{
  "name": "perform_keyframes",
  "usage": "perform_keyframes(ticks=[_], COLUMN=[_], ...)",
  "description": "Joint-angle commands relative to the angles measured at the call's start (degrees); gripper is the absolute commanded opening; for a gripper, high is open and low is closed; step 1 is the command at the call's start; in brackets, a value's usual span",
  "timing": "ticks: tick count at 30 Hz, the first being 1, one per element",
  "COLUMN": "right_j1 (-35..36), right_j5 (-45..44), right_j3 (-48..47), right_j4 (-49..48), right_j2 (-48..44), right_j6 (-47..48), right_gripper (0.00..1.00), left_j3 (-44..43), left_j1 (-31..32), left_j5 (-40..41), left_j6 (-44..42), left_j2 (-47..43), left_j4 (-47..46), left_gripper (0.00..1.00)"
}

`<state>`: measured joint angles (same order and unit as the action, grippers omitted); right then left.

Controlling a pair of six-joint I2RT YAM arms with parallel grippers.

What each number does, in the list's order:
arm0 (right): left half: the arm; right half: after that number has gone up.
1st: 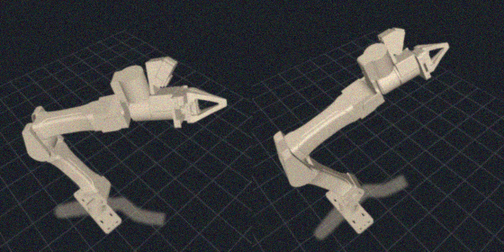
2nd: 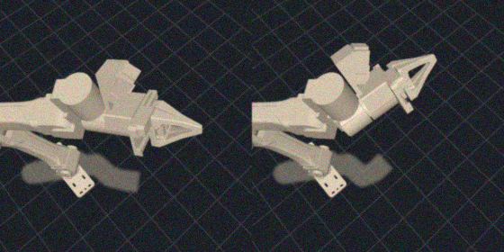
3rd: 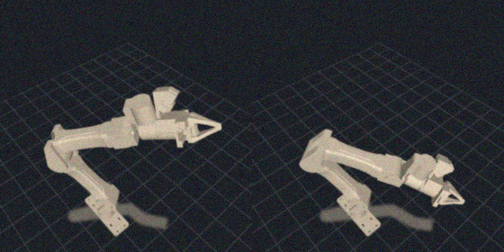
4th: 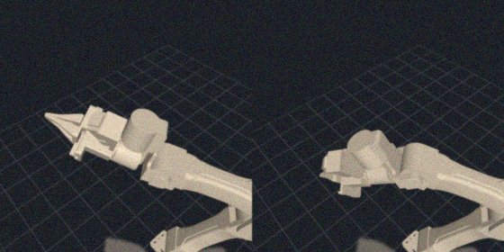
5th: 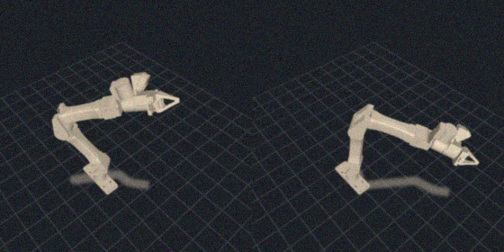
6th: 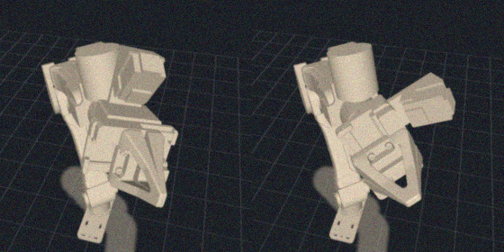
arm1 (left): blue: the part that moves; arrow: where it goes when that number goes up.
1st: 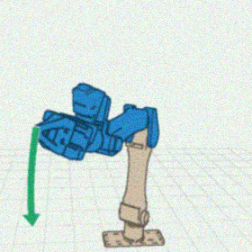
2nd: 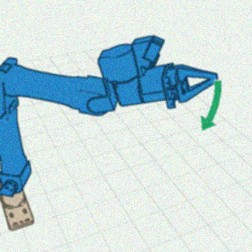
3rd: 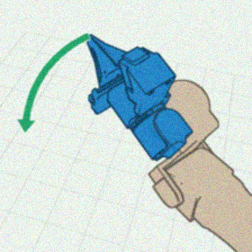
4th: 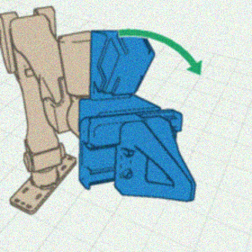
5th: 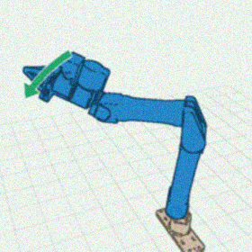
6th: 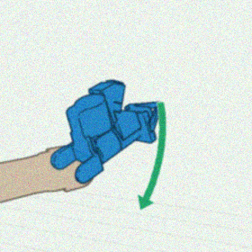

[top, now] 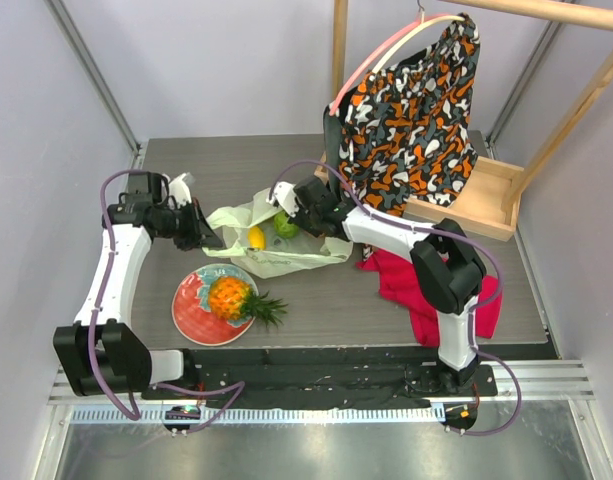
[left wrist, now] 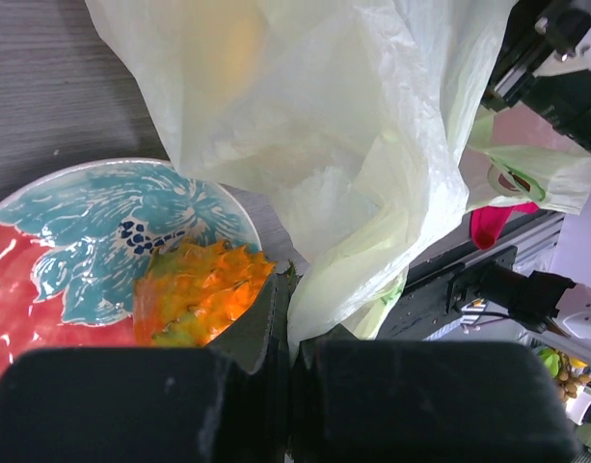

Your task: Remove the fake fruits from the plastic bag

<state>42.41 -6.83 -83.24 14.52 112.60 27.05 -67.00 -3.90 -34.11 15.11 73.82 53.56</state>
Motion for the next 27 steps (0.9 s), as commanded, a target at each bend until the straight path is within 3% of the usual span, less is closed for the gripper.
perform_keyframes(ticks=[1,5,6,9,12,17,19,21,22,23,26,27], right_j1=[-0.05,-0.05,-0.05,-0.05,-0.14,-1.89,-1.98,-2.25,-2.42,-2.51,-2.51,-2.6], right_j5=[2.69,4.81,3.85,1.22,-4.15,-7.67,-8.28,-7.33,-6.1,-5.48,-3.37,-2.84], right_j3=[-1.57,-0.61,-0.34,0.01,-0.16,-4.38,-5.44,-5.88,-5.88,-5.88,-5.88,-6.14], right_j4=[4.28,5.6,5.17,3.68,1.31,0.5,0.33,0.24,0.33,0.42,1.9,2.52], right_j2=[-7.2,-6.96,-6.43,-3.53,-0.73,3.68,5.7,6.76,6.76,6.59,4.57,3.78], right_j6=[-0.32,-1.82,-2.17,-2.53,-2.26,-4.37,-3.85,-2.88,-2.44,-2.0,-0.59,-0.68], right_gripper=[0.14,0.25,0.39,0.62,0.76,0.85,0.85,0.78,0.71,0.57,0.34,0.31], left_j3=[-2.61,-2.61,-2.78,-3.05,-2.78,-2.17,-1.9,-2.08,-2.17,-2.43,-2.87,-3.04], left_j1=[-0.4,-0.4,-0.32,-0.32,-0.23,-0.23,-0.23,-0.32,-0.23,-0.32,-0.32,-0.32], left_j5=[-1.57,-2.28,-2.54,-3.5,-4.03,-4.13,-4.39,-4.39,-4.3,-4.3,-4.13,-4.21], left_j6=[1.06,1.41,1.5,1.5,1.32,0.88,0.79,0.79,0.79,0.79,0.79,1.06], left_j2=[0.71,1.06,1.15,1.24,1.06,0.1,-0.17,-0.08,-0.08,0.01,0.62,0.8], left_j4=[-2.23,-2.67,-2.76,-2.67,-2.58,-2.23,-2.23,-2.23,-2.15,-2.23,-2.41,-2.5], left_gripper=[0.0,0.0,0.0,0.0,0.0,0.0,0.0,0.0,0.0,0.0,0.0,0.0])
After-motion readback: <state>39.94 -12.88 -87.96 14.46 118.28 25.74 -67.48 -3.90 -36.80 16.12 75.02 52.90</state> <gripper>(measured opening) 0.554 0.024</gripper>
